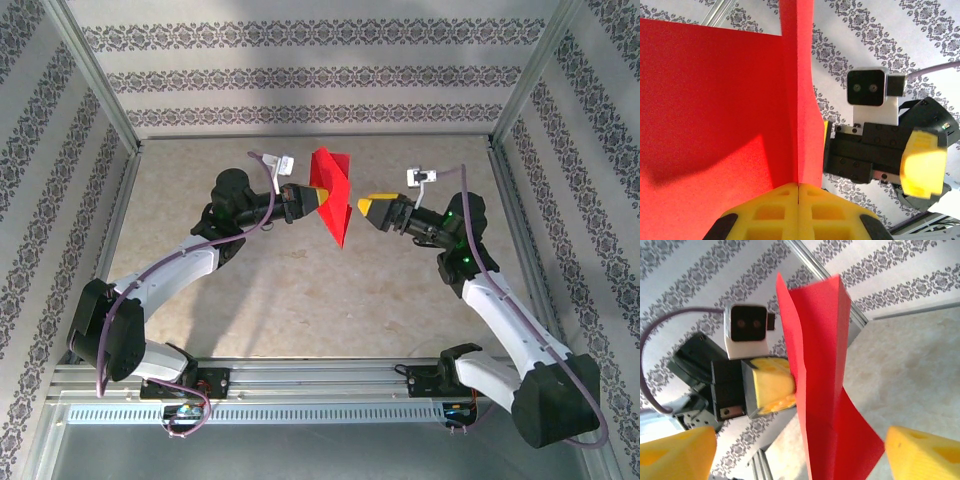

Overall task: Fold a paper plane with a square sheet of paper (fold left side to right side)
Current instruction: Turn over the paper at the center of the table.

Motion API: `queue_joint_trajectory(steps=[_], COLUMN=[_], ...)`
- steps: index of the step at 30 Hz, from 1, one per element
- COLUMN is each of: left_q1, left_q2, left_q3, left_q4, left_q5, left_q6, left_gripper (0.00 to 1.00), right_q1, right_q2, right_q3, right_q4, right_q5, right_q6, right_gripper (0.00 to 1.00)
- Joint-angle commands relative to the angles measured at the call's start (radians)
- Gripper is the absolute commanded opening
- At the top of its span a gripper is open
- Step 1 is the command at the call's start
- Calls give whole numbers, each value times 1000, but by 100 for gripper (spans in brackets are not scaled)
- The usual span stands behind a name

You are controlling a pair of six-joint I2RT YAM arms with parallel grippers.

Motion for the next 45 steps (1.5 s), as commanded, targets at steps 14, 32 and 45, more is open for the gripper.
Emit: queue_joint_trajectory(steps=[14, 32, 45], left_q1=[-27, -31, 8], left_q2=[-17, -11, -172], left_q3=[27, 23, -19], left_q4=[5, -19, -395], left_q5=[3, 3, -346], left_q6=[18, 34, 256], left_gripper=[0, 0, 52], right_q1=[116, 113, 164], right_q2=[109, 129, 68], right_q3=[35, 101, 169], right_q4=[34, -57, -475], right_q5=[-34, 6, 200], right_q6=[15, -45, -329], right_gripper=[83, 17, 1])
